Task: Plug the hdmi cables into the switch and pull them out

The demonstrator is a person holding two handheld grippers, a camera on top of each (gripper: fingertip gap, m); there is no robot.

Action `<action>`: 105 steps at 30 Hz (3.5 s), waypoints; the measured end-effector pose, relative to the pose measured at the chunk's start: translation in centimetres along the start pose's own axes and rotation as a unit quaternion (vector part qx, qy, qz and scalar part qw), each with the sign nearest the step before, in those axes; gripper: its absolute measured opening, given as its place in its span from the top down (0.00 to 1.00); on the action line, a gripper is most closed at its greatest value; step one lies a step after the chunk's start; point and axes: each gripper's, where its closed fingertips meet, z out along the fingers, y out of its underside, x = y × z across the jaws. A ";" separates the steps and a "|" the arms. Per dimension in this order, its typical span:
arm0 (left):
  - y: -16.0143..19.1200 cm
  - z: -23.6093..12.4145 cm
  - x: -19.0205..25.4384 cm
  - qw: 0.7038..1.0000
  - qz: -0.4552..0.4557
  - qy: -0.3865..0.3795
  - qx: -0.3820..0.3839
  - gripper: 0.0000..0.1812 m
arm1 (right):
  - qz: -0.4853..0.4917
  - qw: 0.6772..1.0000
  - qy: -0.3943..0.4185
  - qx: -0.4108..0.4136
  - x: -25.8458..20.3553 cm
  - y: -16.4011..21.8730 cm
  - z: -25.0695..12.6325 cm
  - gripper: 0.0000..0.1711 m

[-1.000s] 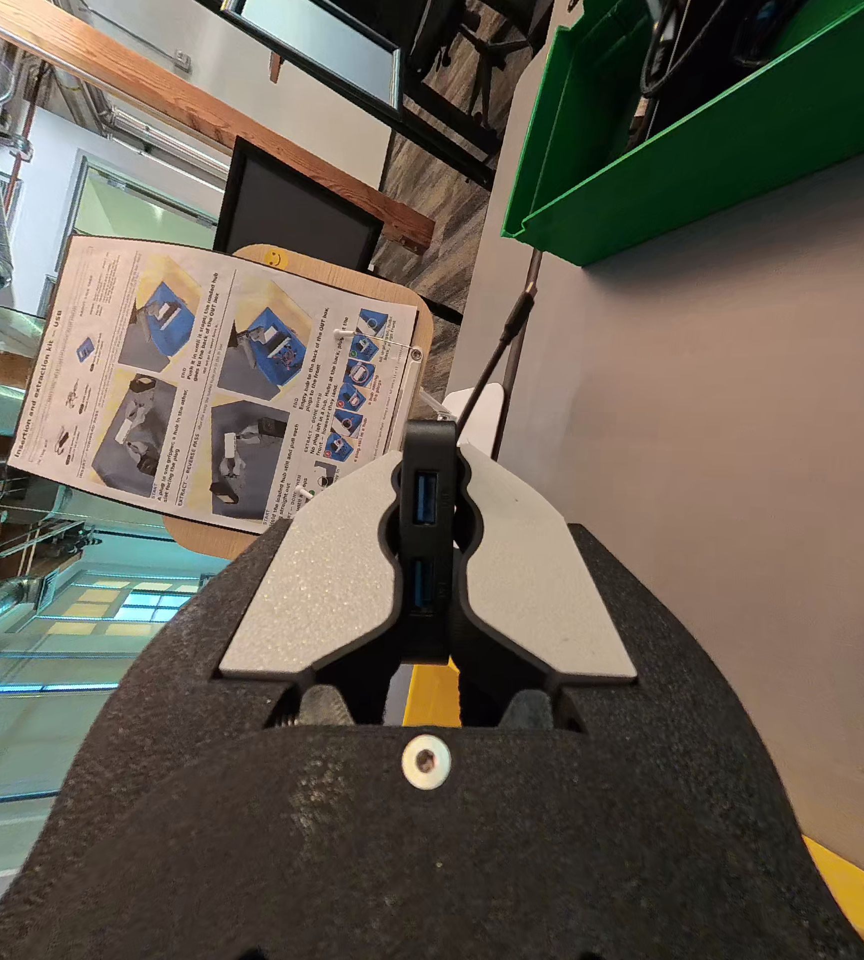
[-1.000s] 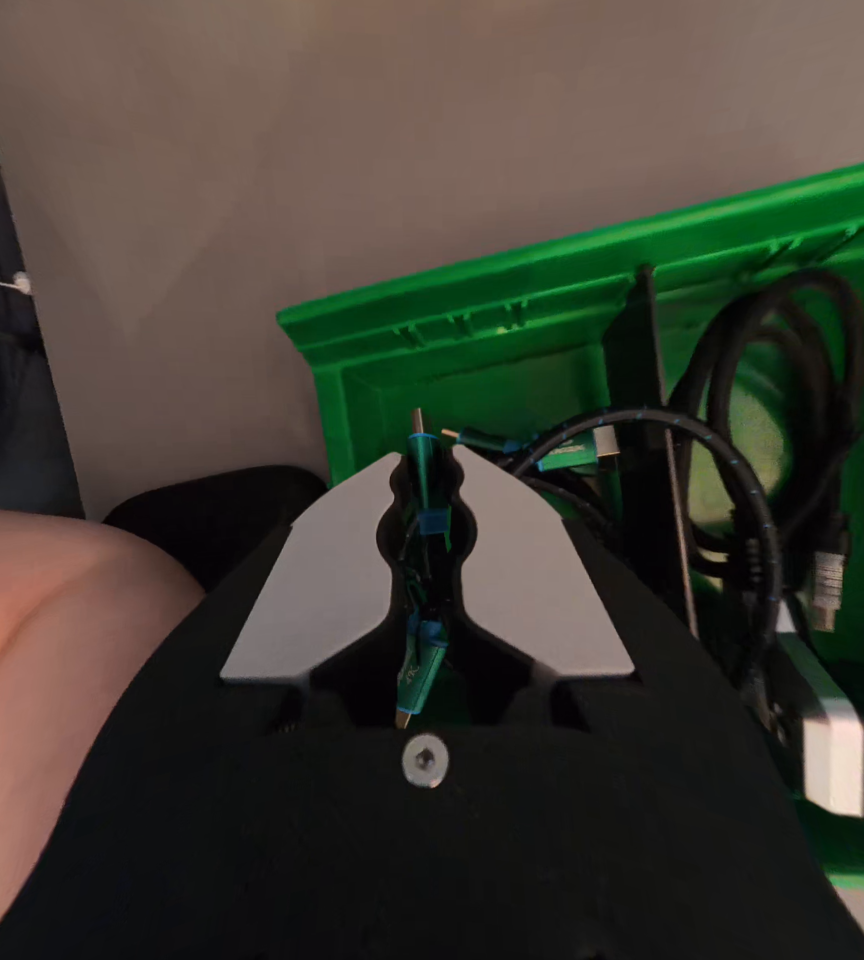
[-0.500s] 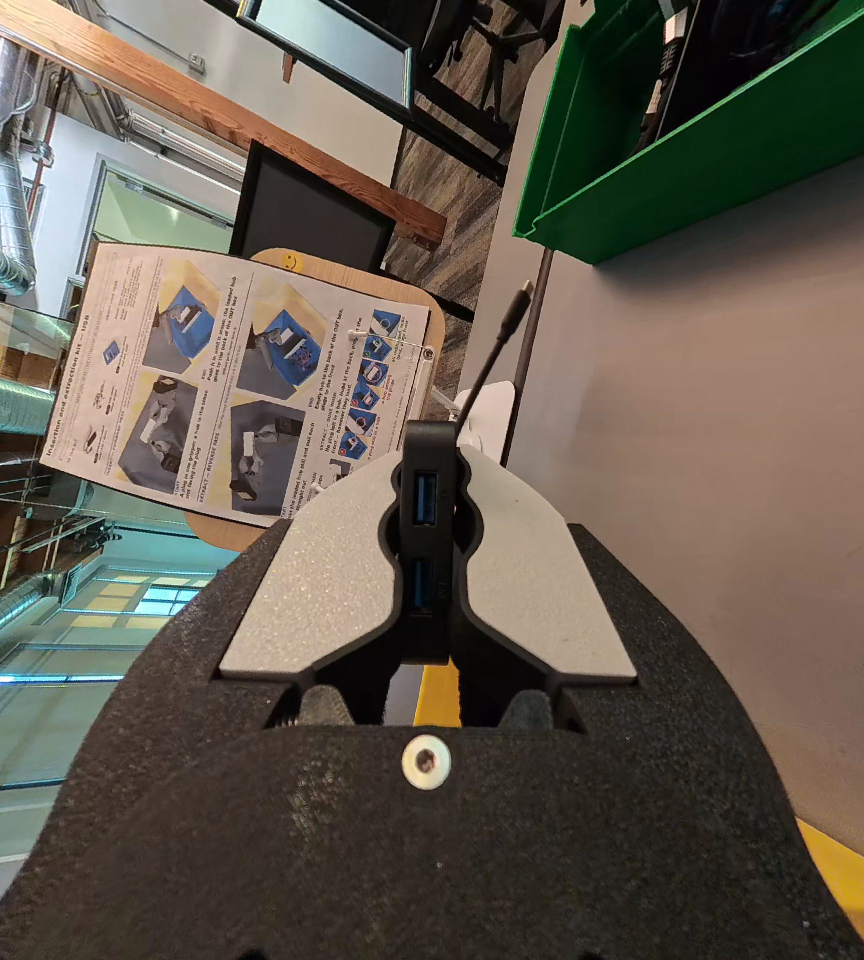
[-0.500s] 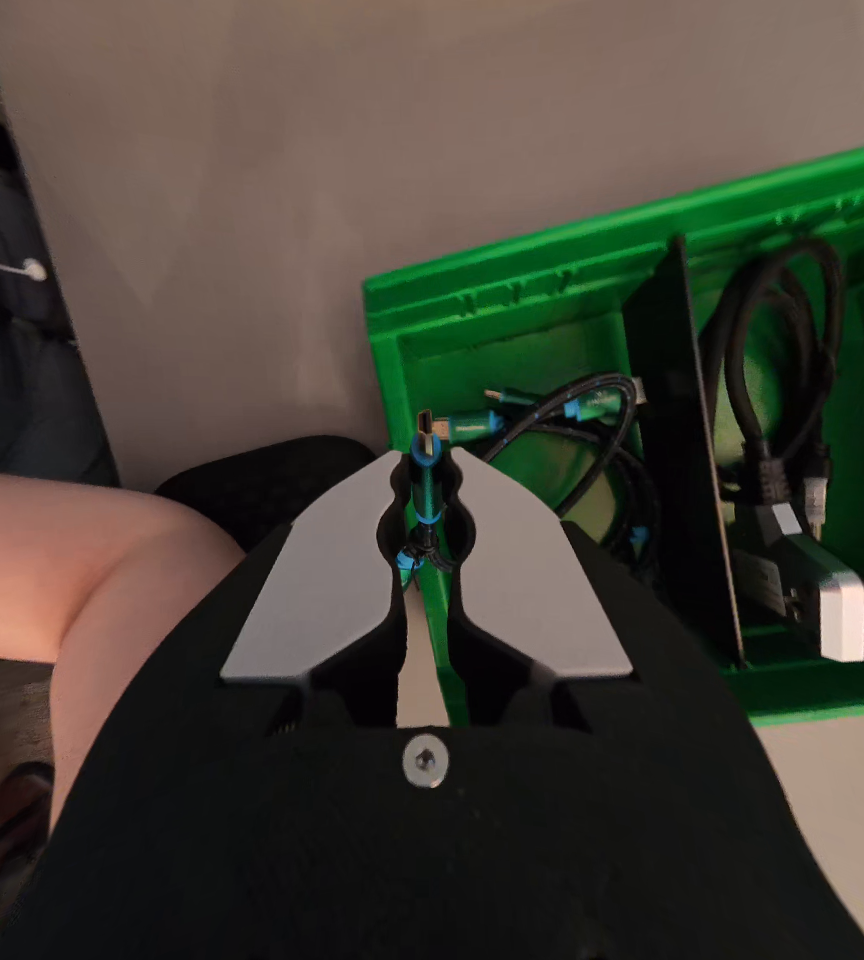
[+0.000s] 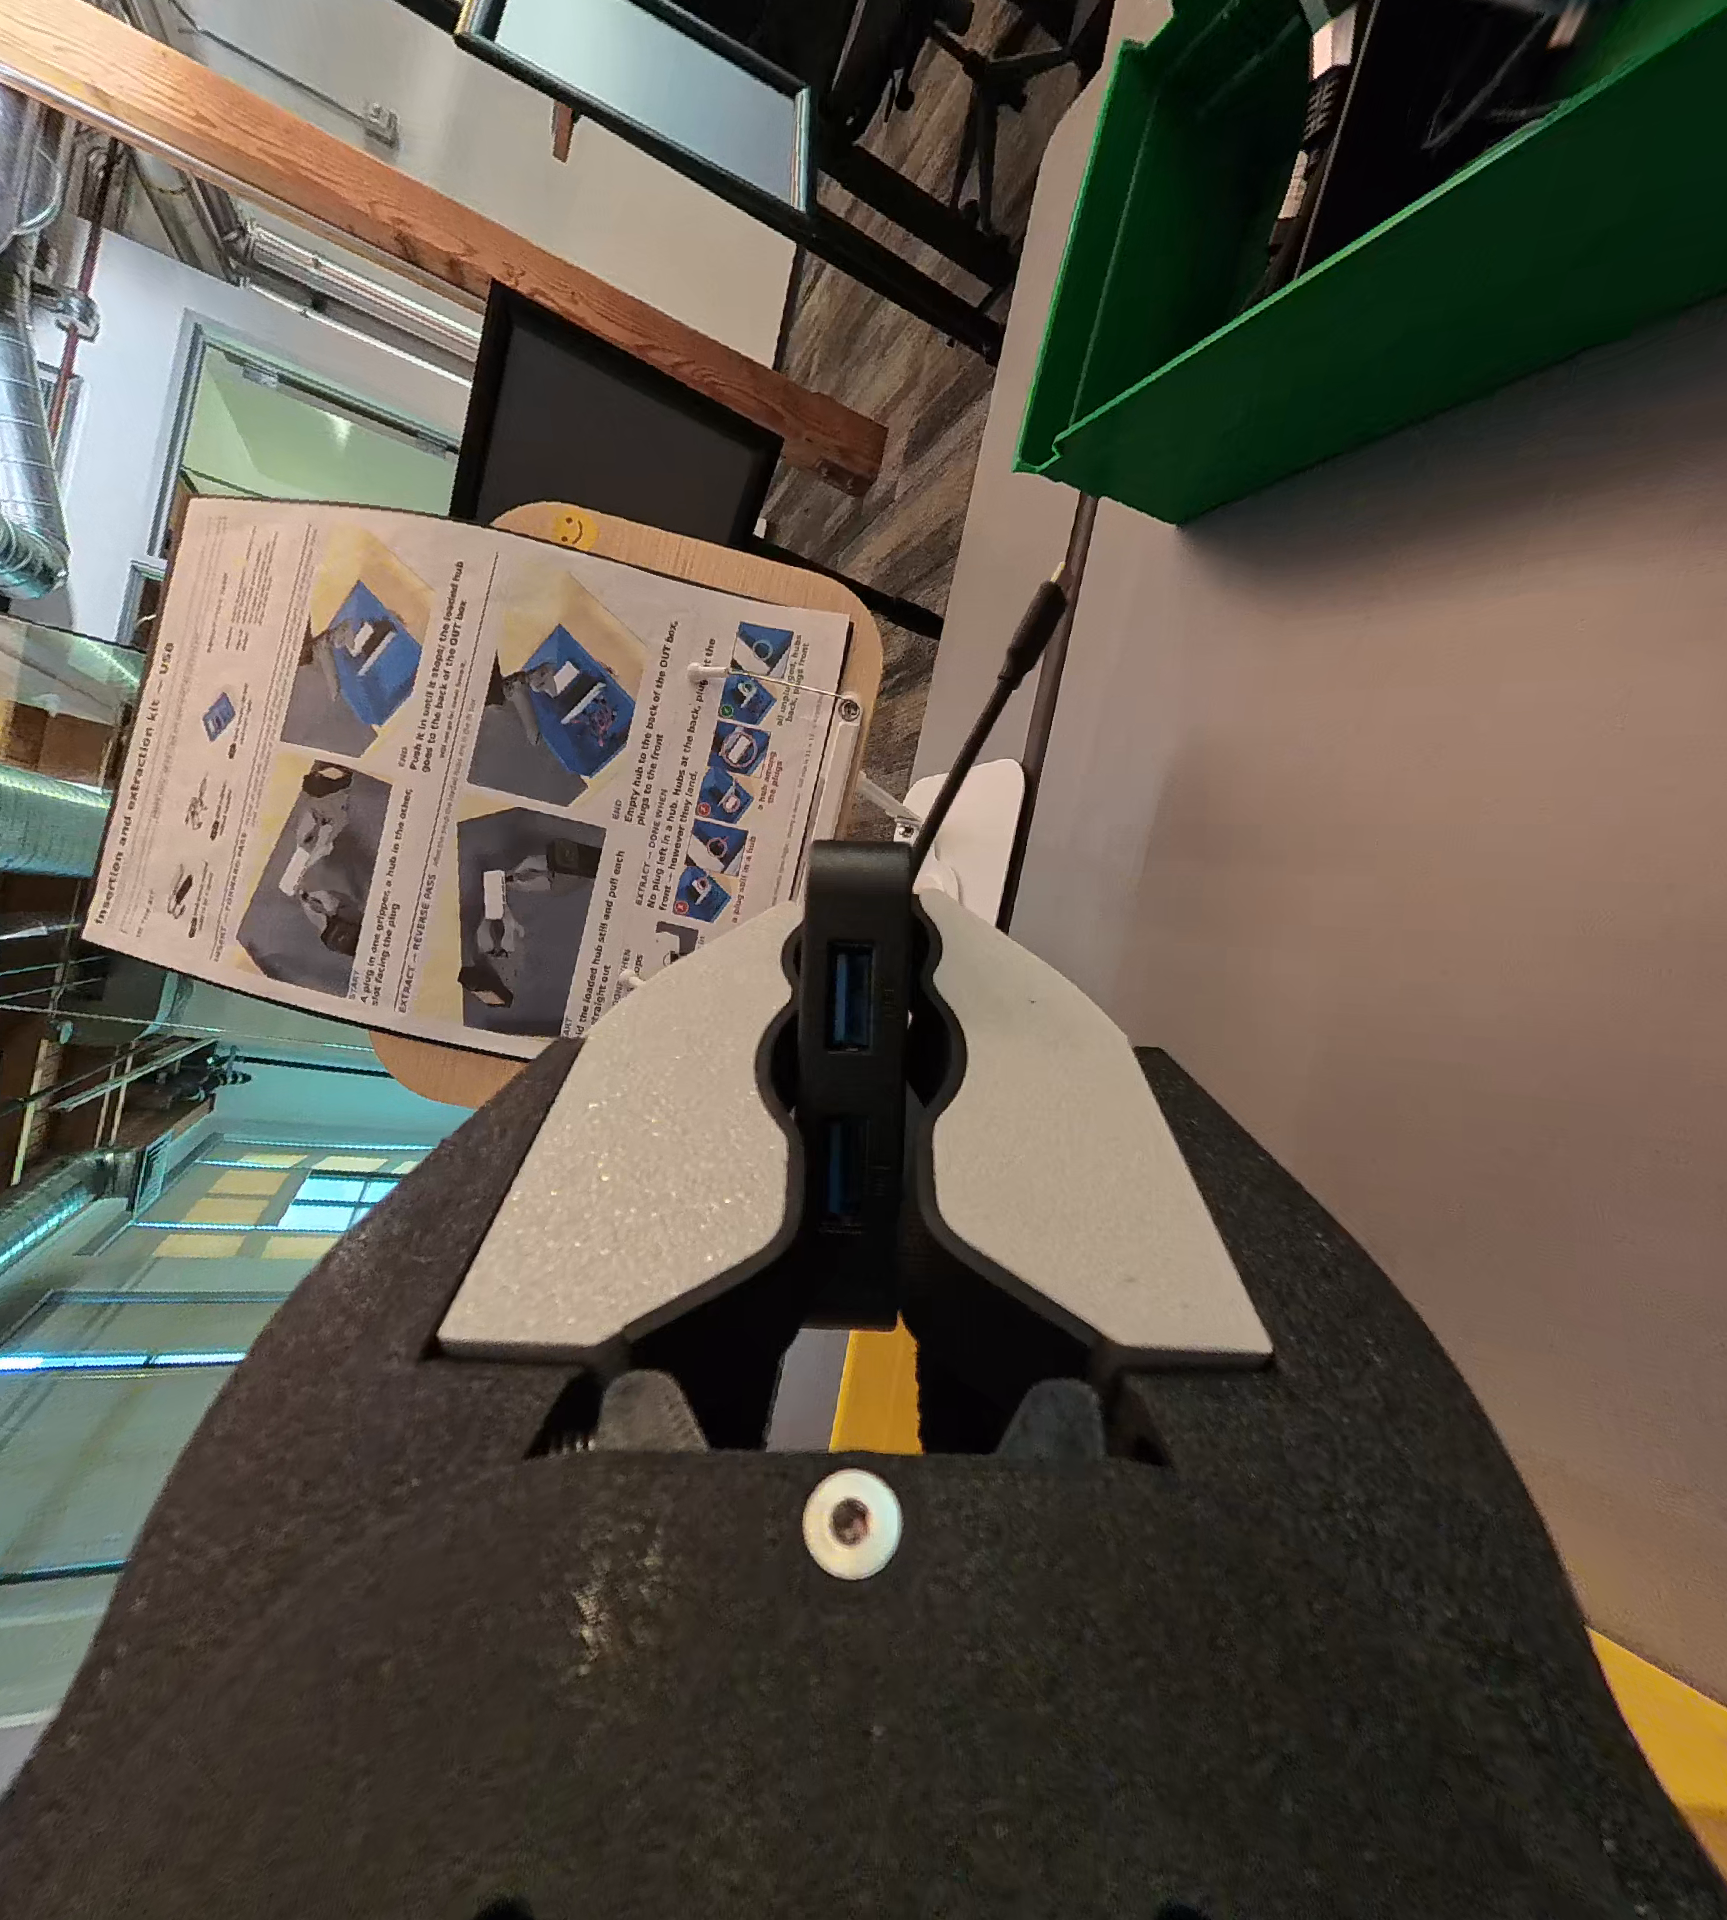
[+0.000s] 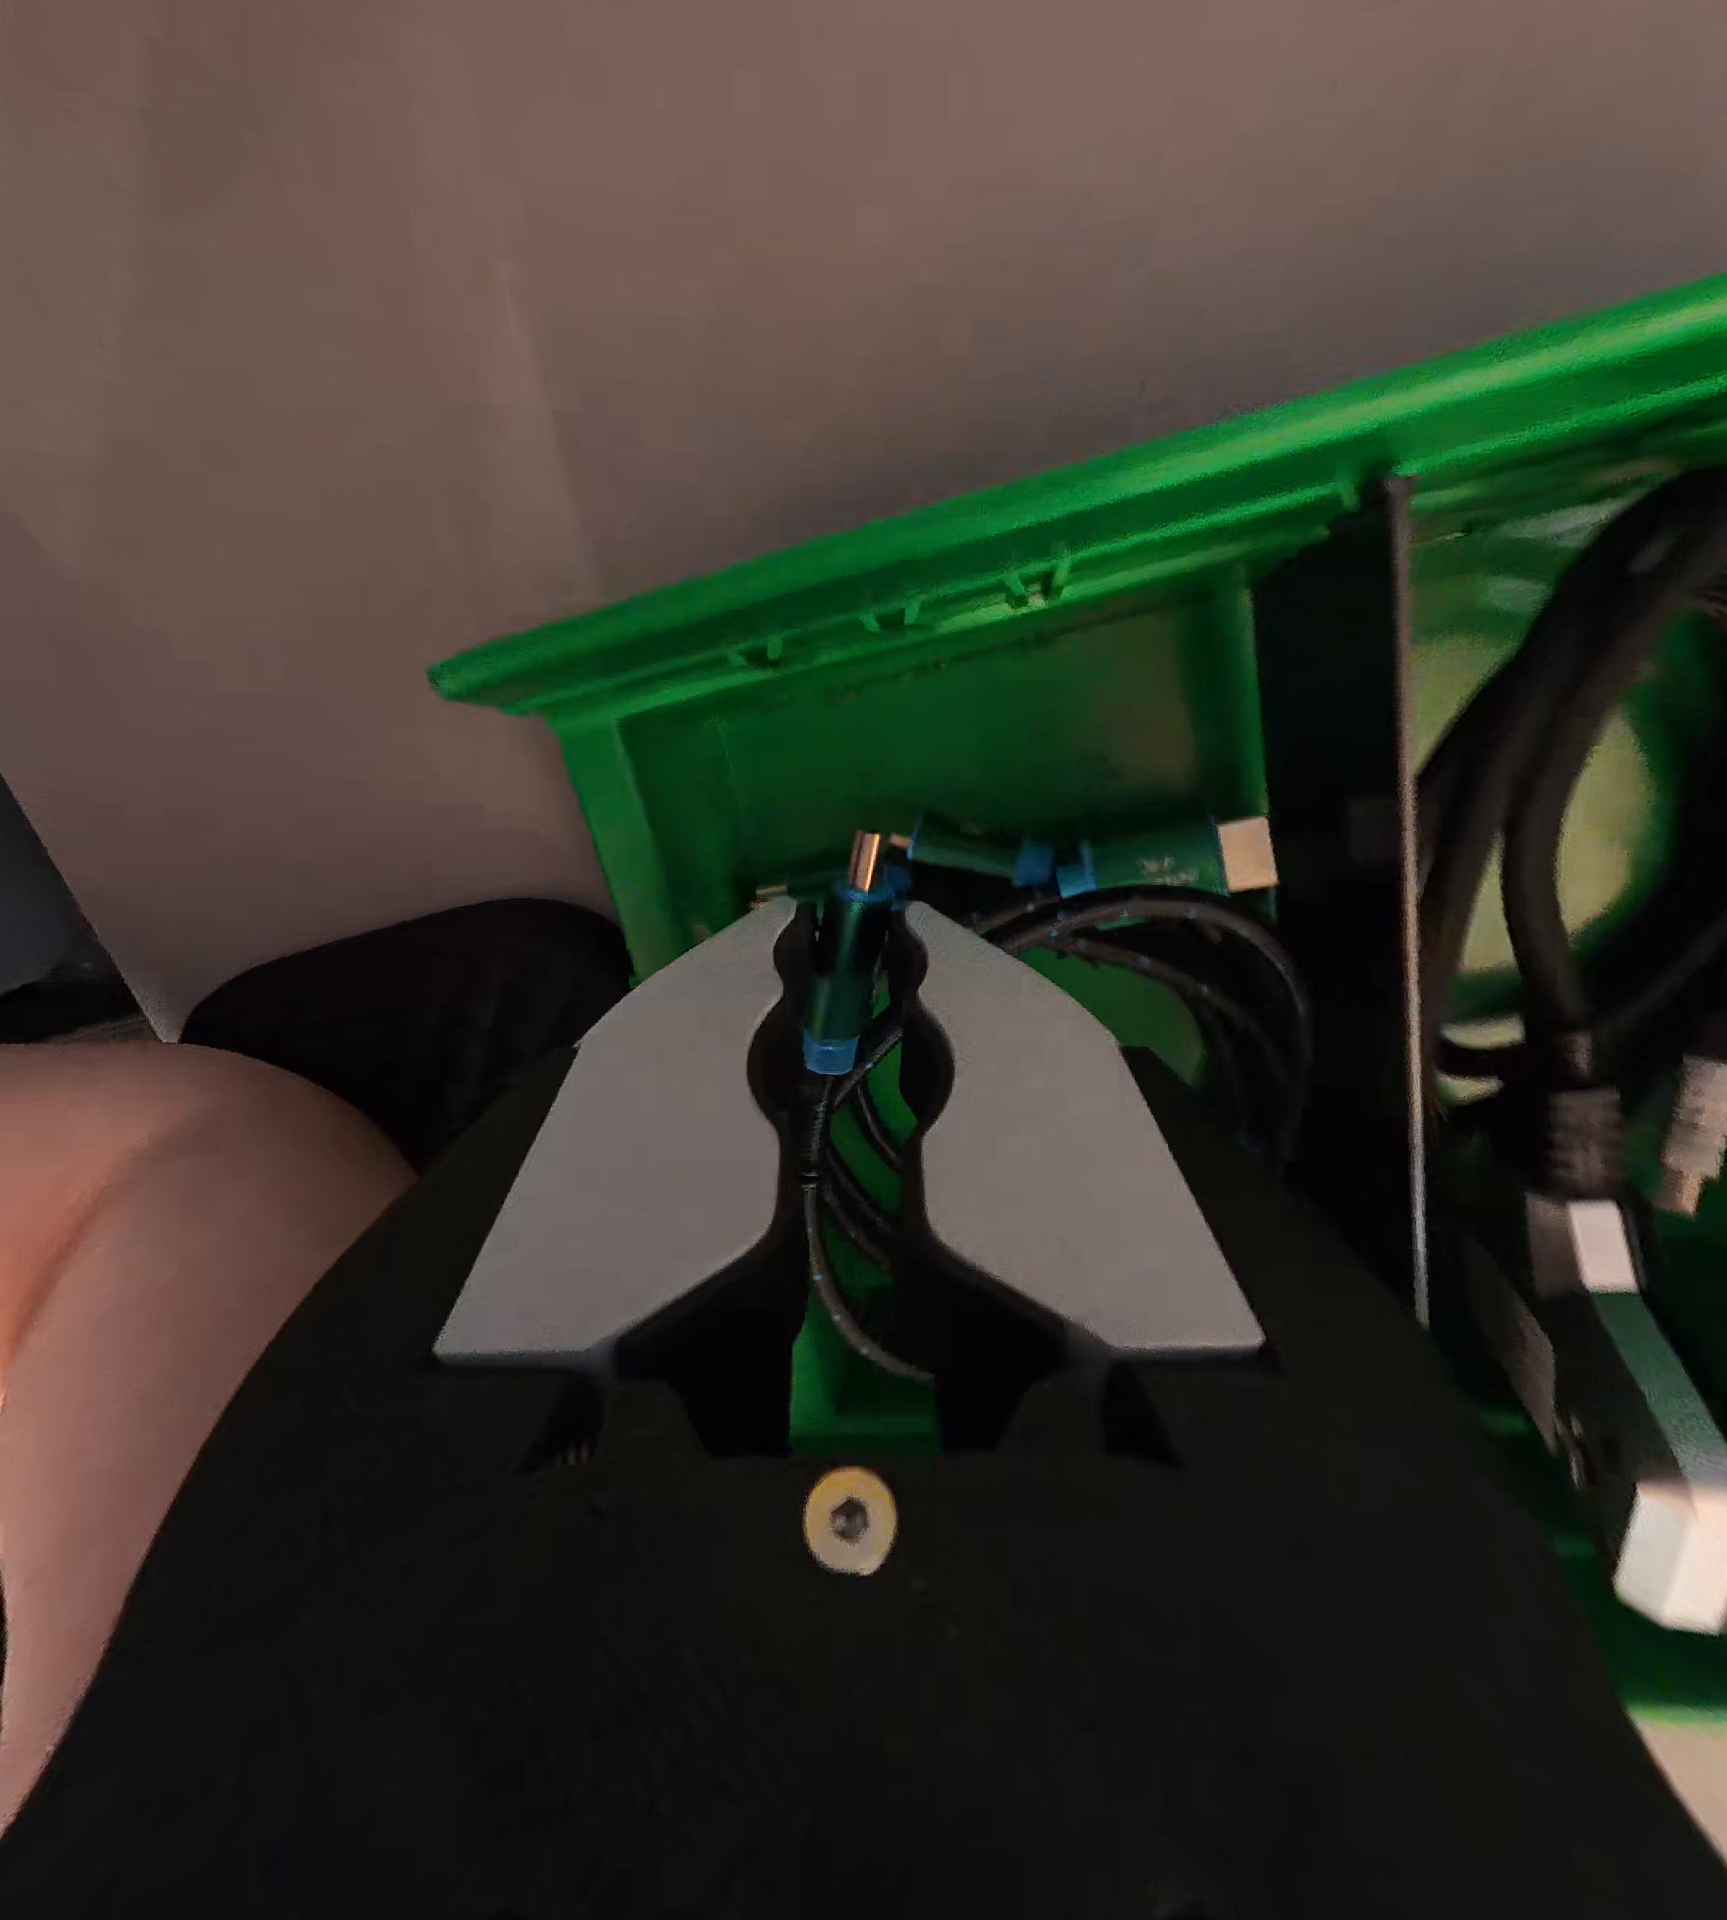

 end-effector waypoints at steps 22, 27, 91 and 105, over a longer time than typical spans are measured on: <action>-0.9 0.6 0.9 0.999 -0.028 0.024 0.023 0.92 | -0.260 0.827 0.253 0.430 -5.3 -14.4 -14.9 0.78; -3.2 0.9 2.0 0.995 -0.051 0.050 0.067 0.92 | -0.384 0.739 0.274 0.480 -12.0 -20.4 -13.9 0.78; 14.8 -3.7 -4.1 0.937 -0.250 -0.016 -0.242 0.75 | 0.119 0.869 0.436 0.202 12.1 1.3 -13.6 0.71; 31.6 -9.3 1.3 0.684 -0.585 0.027 -0.435 0.74 | 0.413 0.897 0.151 0.047 9.3 13.5 -3.2 0.73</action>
